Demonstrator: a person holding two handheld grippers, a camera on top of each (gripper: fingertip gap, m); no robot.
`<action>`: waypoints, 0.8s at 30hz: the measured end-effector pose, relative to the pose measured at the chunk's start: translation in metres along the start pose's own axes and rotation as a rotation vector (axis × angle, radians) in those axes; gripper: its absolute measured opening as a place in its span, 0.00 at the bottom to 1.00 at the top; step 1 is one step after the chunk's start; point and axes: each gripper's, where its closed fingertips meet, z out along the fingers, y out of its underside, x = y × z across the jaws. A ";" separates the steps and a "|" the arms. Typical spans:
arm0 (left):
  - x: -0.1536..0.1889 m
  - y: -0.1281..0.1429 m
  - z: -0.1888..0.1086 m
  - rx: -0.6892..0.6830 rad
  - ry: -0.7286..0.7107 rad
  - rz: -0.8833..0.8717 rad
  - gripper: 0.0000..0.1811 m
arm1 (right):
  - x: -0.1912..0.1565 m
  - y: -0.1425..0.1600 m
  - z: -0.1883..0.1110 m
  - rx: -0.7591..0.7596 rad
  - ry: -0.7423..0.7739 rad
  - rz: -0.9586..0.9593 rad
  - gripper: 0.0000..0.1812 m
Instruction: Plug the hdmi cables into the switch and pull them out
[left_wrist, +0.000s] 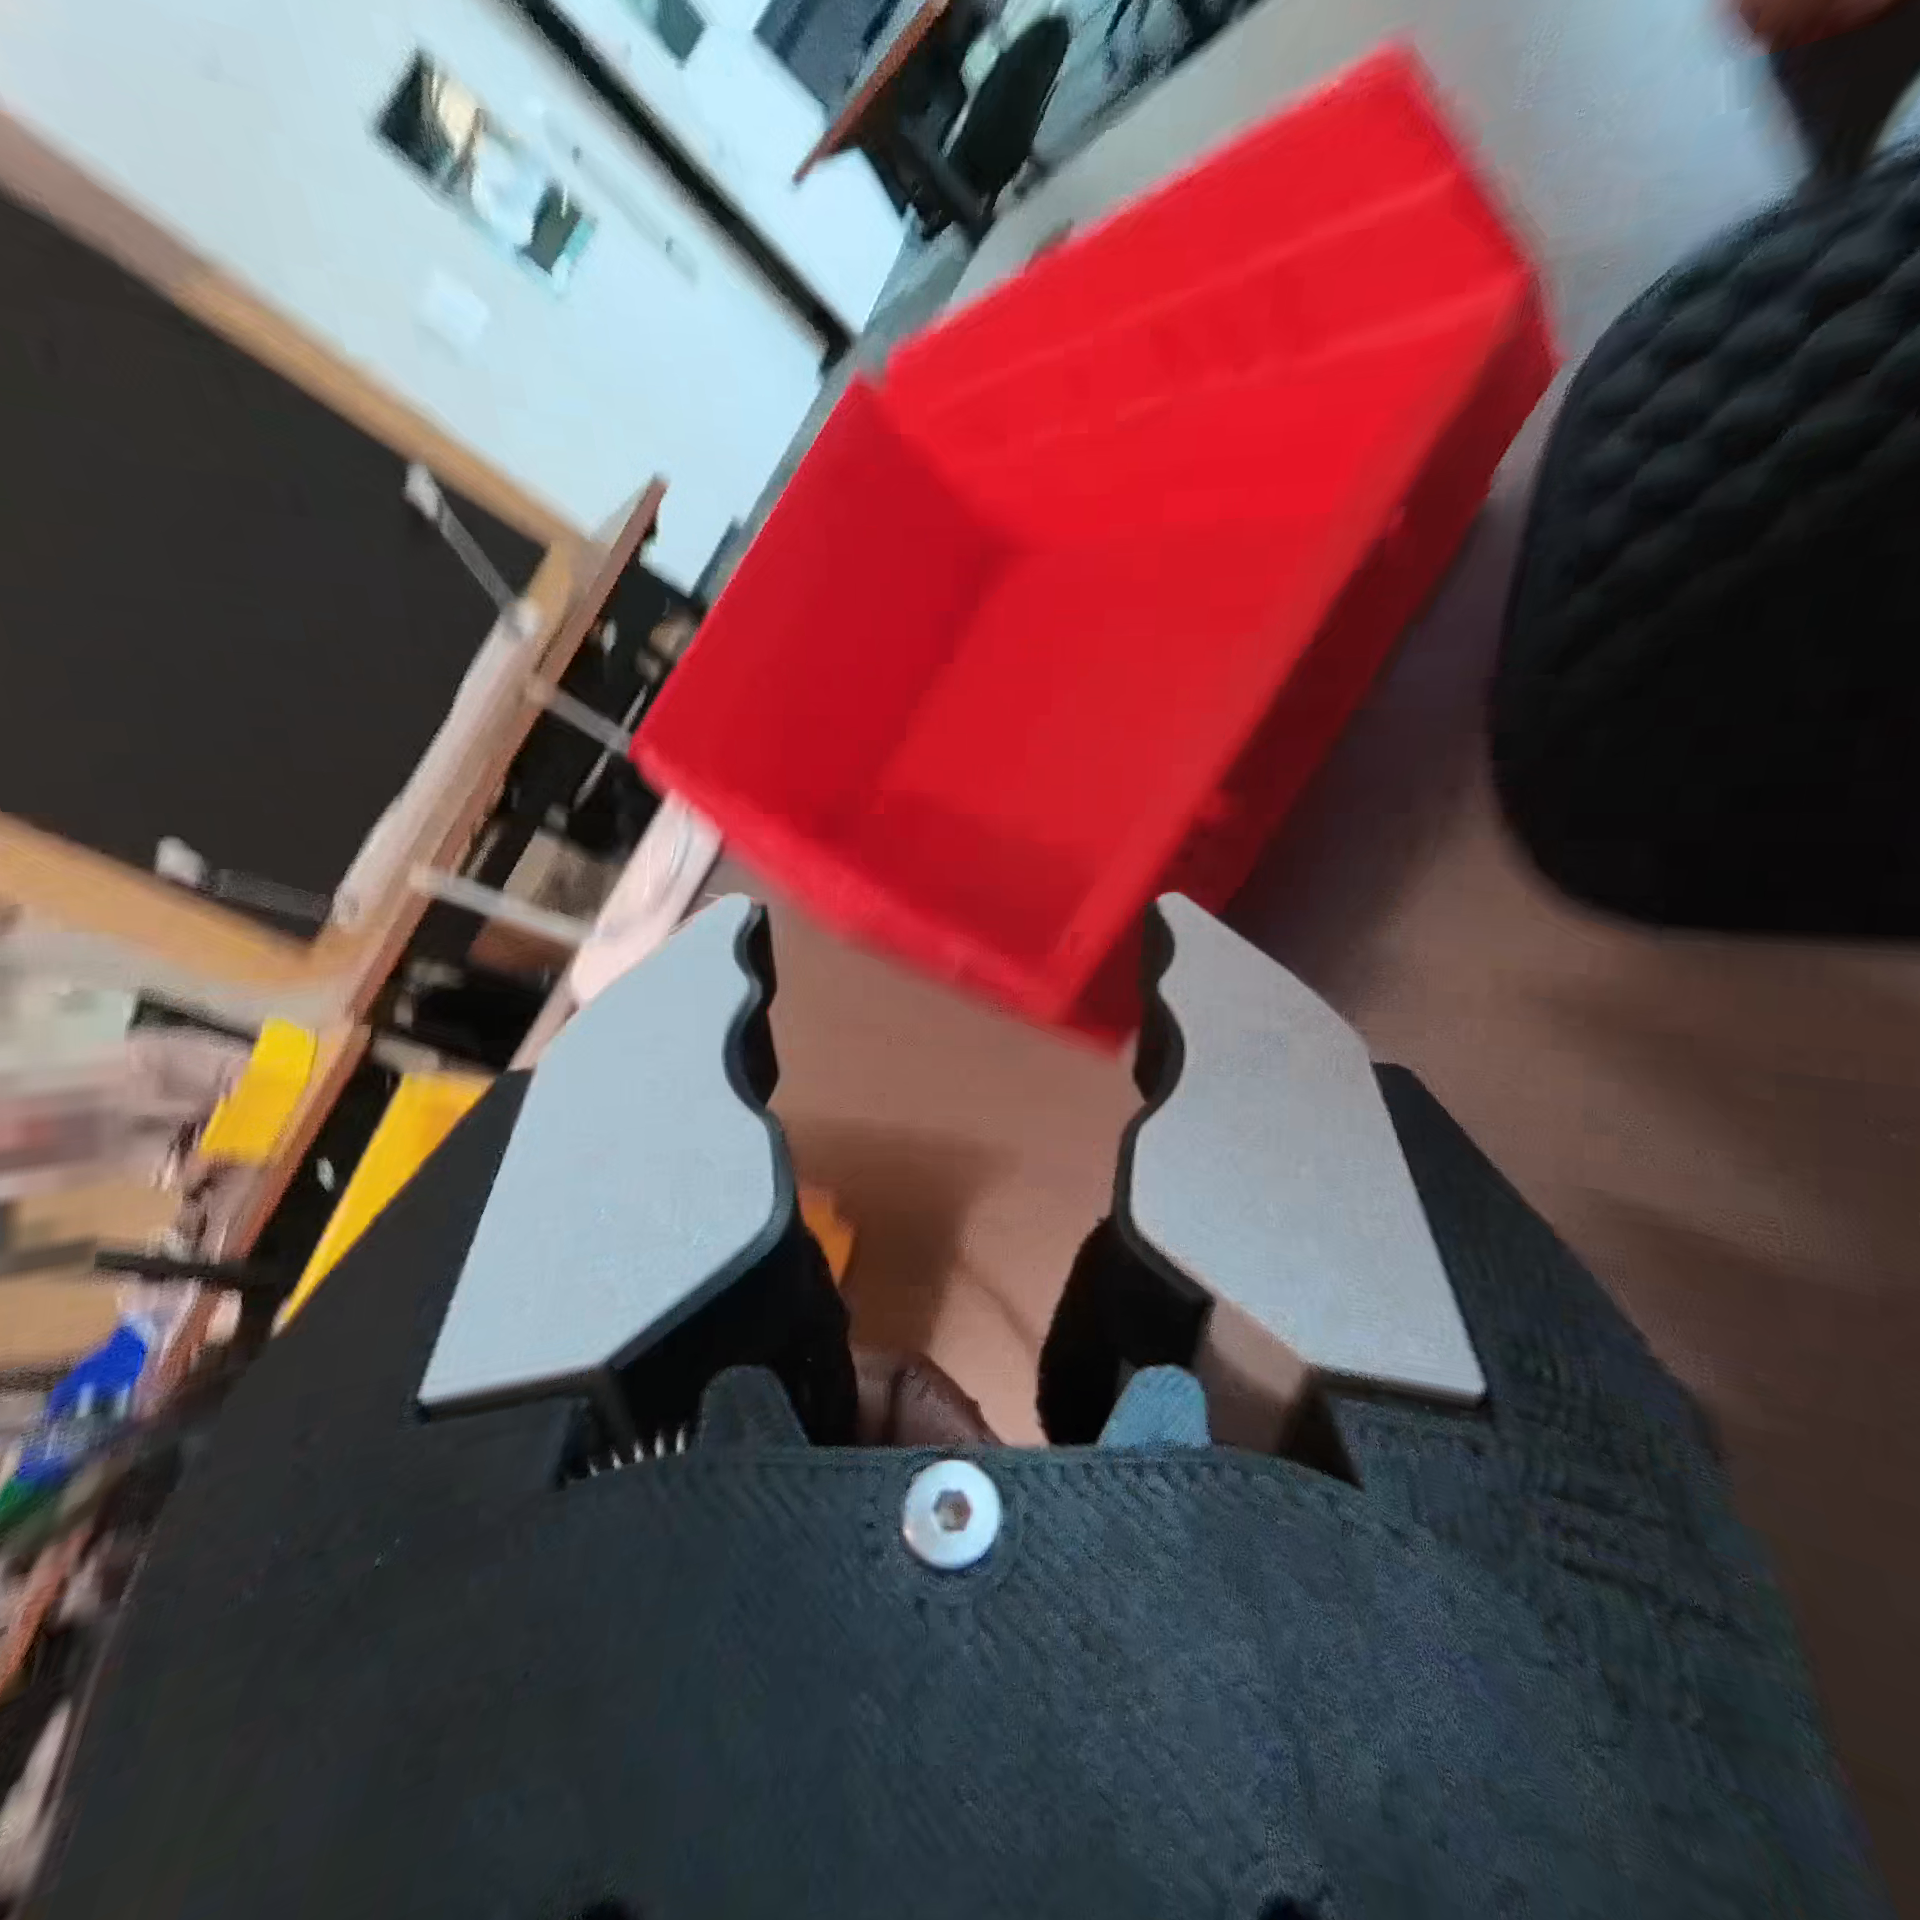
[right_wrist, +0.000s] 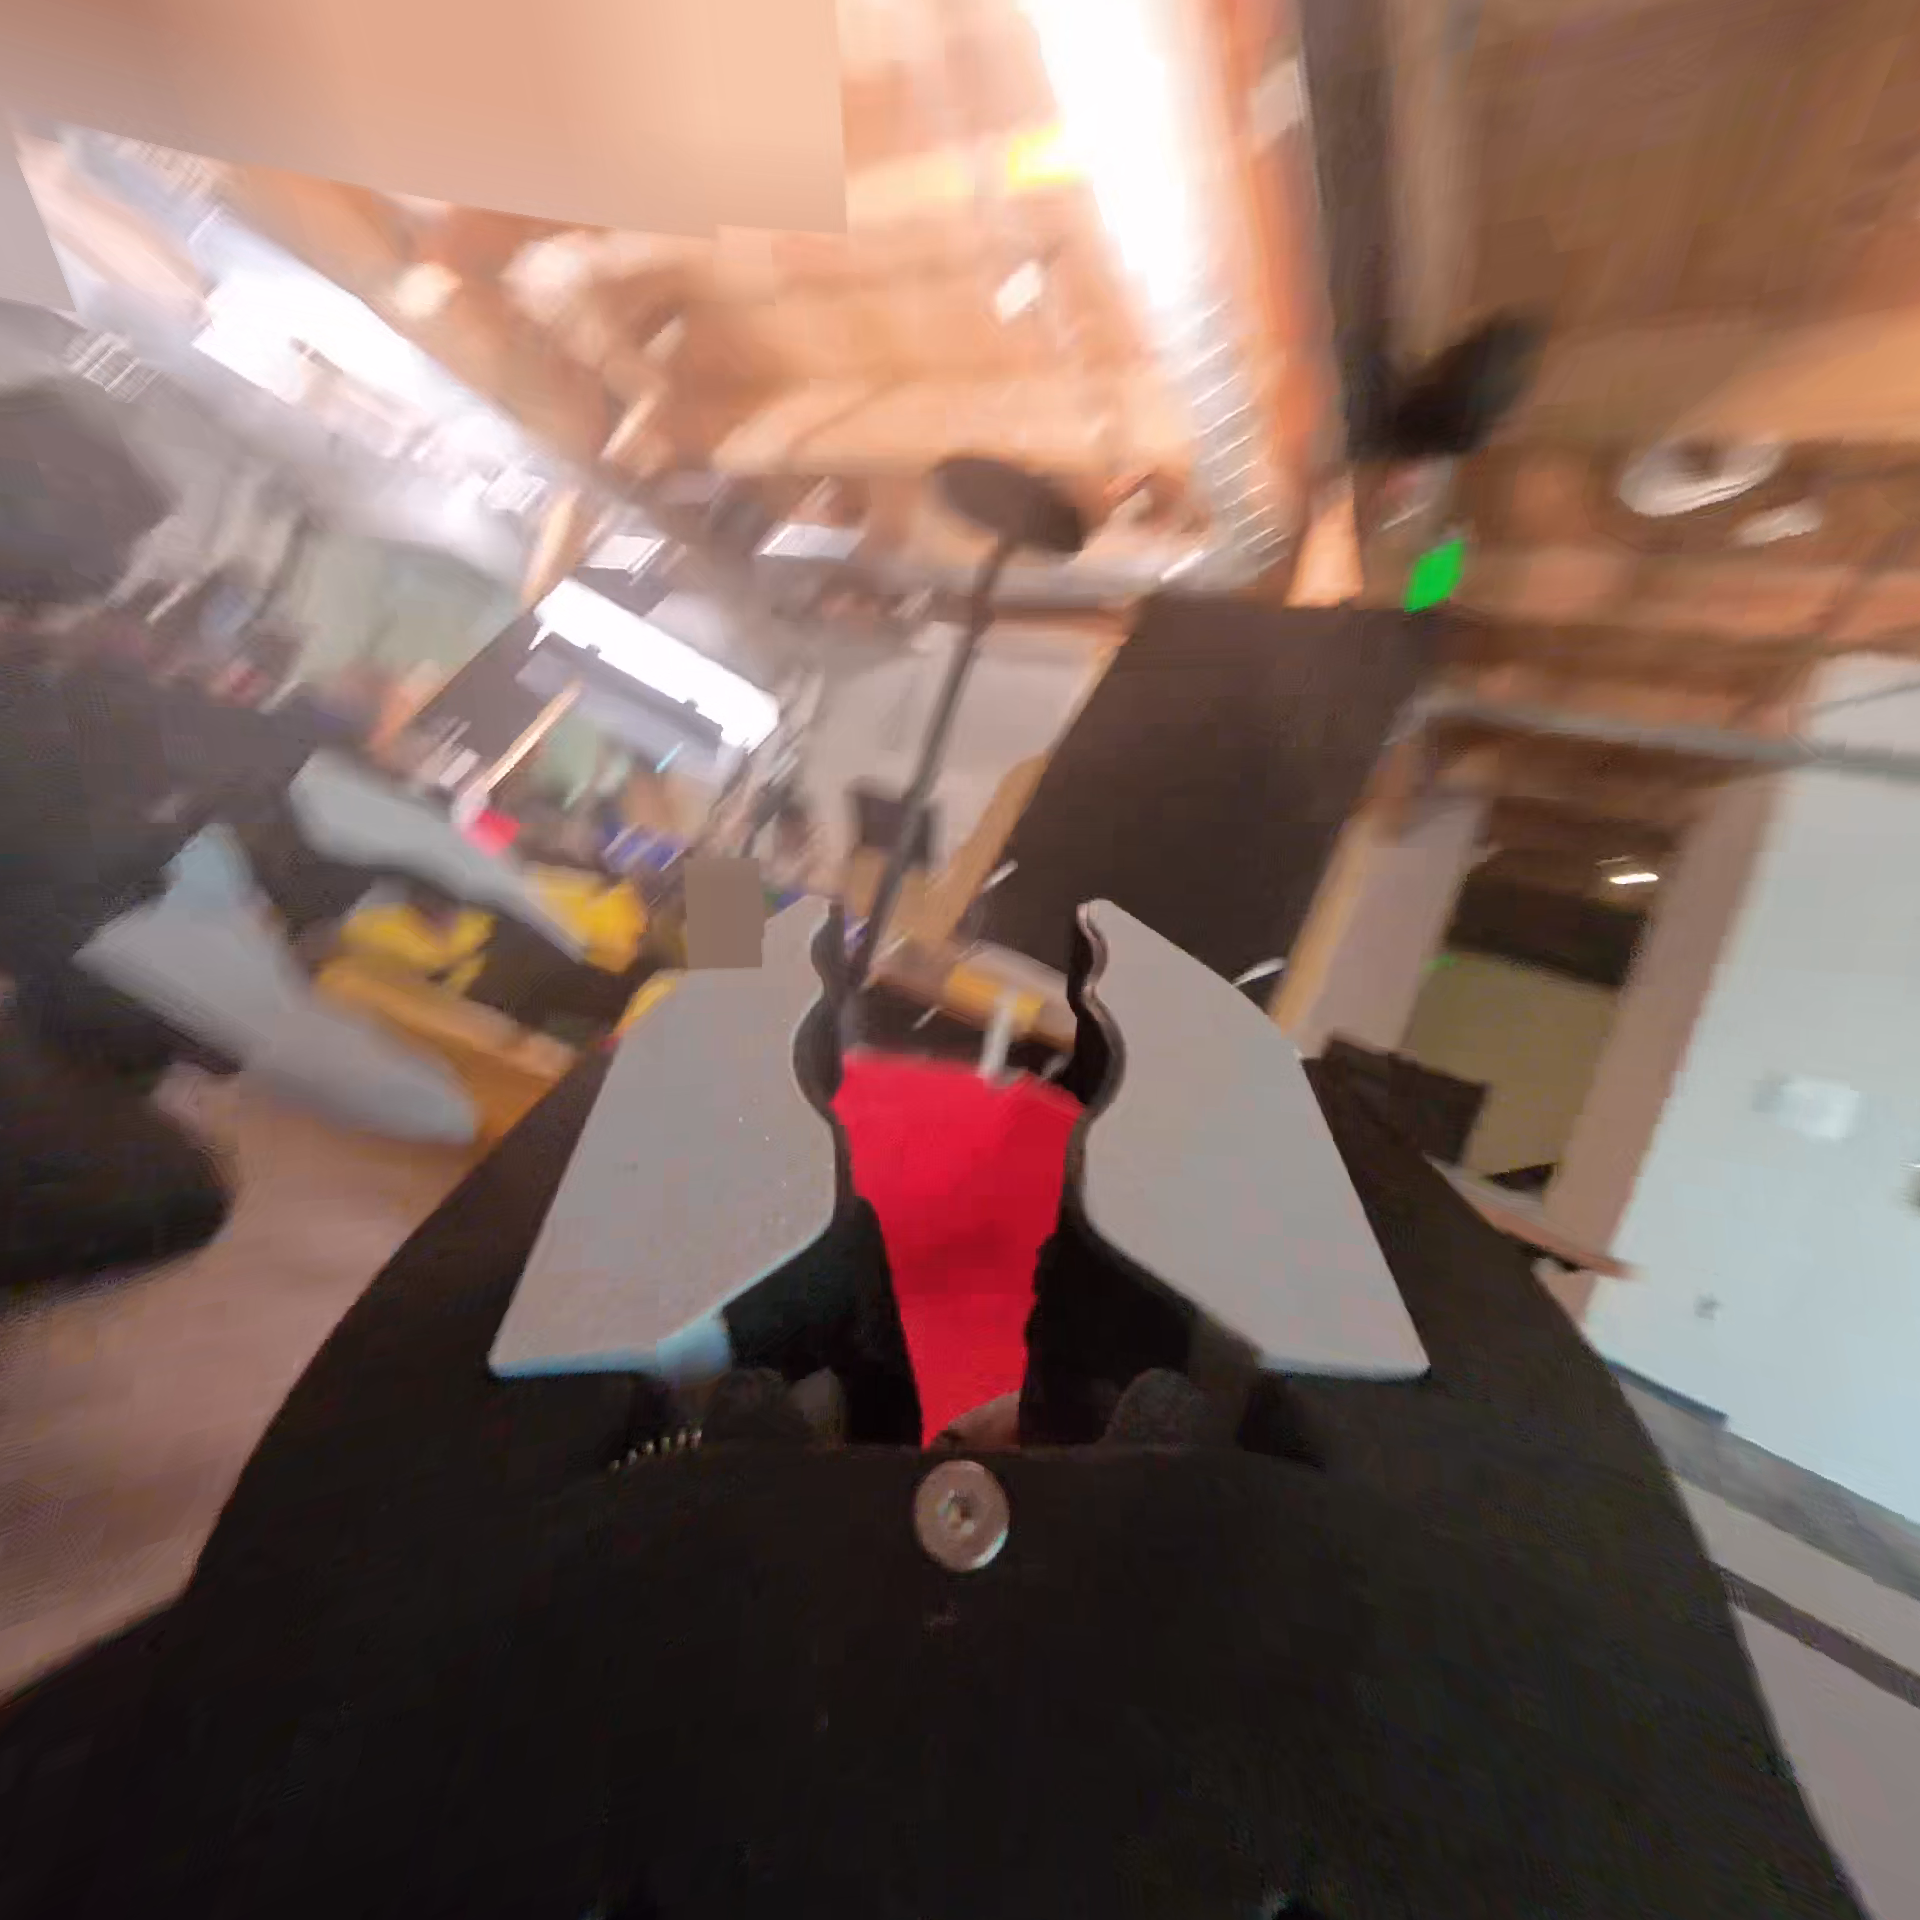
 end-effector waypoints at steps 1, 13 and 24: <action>-0.007 0.023 -0.009 -0.057 -0.016 -0.028 0.37 | -0.021 0.013 0.004 -0.087 -0.110 -0.030 0.24; -0.083 0.139 -0.055 -0.344 -0.145 -0.020 0.43 | -0.093 0.146 0.000 -0.851 -0.444 -0.378 0.45; -0.094 0.230 -0.040 -0.657 -0.015 0.067 0.24 | -0.047 0.173 -0.014 -1.112 -0.412 -0.384 0.23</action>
